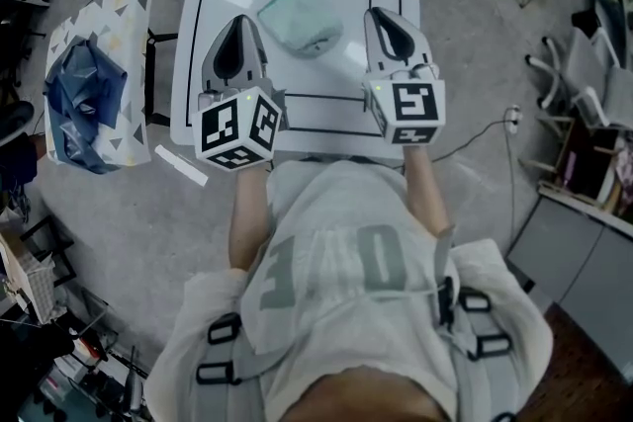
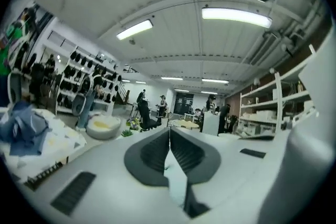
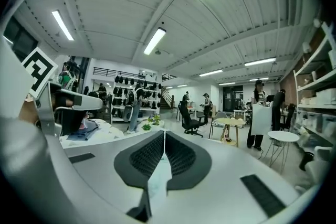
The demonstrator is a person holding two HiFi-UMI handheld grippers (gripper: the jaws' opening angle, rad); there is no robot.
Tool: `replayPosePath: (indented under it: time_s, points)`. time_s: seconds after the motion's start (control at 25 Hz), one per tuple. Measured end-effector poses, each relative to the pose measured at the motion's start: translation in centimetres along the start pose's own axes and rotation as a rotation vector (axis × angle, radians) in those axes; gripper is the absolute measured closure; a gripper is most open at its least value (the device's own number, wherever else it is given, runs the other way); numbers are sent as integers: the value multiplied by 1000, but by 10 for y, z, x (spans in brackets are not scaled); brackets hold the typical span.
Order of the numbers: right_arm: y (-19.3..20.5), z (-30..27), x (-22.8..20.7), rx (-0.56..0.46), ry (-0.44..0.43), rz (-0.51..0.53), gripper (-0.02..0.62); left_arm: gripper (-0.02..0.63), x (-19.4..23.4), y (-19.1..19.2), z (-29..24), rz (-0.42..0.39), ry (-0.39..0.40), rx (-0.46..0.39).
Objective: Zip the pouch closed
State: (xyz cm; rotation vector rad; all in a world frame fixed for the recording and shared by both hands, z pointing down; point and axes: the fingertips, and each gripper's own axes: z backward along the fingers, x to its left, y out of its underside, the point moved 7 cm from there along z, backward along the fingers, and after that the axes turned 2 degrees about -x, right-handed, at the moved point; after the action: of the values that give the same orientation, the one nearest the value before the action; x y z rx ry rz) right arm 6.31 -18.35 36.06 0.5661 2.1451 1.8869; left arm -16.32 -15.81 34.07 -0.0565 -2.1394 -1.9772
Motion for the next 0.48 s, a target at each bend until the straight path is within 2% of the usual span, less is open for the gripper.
replayPosePath:
  time_s: [0.16,0.48]
  points:
    - [-11,8,8,-41,-5,-7,587,598,-19,-3,2,-183,23,-19]
    - [-7,13,11,-28,-14,-6,588,600,-37,-5,1,-335,51,-22]
